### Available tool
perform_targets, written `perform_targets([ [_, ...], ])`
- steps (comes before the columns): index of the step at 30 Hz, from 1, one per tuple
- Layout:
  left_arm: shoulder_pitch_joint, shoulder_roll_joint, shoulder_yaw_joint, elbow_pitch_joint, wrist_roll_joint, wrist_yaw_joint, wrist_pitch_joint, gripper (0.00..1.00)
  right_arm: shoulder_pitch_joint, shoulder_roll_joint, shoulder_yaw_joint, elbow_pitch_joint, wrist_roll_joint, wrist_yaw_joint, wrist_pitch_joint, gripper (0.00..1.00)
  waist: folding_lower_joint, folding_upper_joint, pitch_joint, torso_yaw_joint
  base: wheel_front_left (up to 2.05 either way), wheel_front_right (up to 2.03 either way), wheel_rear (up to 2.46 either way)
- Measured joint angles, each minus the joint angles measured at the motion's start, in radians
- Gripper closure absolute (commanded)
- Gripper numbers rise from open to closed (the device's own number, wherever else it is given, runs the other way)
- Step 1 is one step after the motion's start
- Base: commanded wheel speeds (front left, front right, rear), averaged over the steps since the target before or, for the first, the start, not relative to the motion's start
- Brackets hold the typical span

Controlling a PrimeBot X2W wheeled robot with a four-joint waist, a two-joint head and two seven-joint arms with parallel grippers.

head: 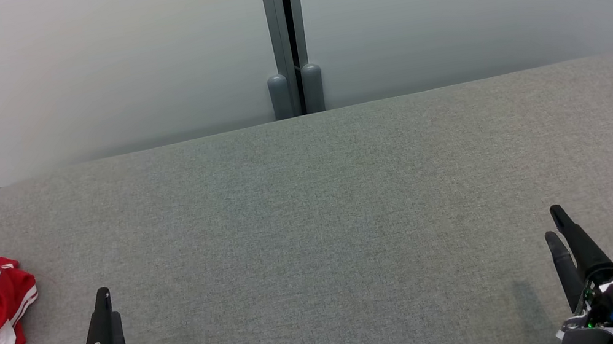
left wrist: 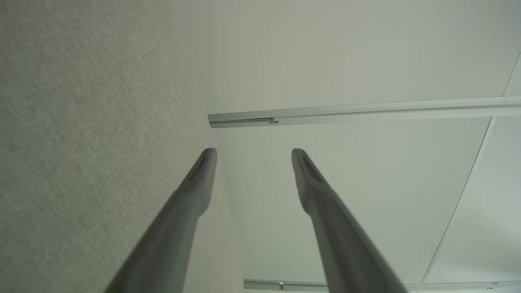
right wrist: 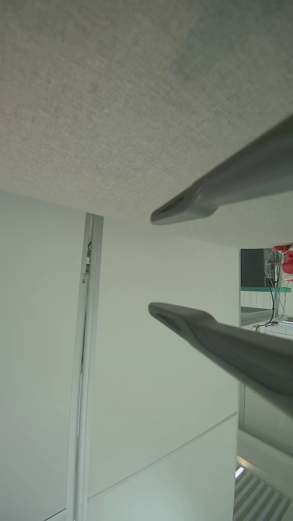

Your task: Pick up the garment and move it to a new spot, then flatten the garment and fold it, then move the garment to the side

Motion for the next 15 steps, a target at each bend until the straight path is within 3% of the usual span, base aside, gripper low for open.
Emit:
perform_targets([
  [15,-0.002,0.072,-0.065,0.017,0.275,0.0,-0.068,0.0,-0.006,-0.001,0.044,0.02,-0.333,0.0,-0.067,0.0,0.0,0.0,0.005,-0.003,0.0,0.0,0.0],
])
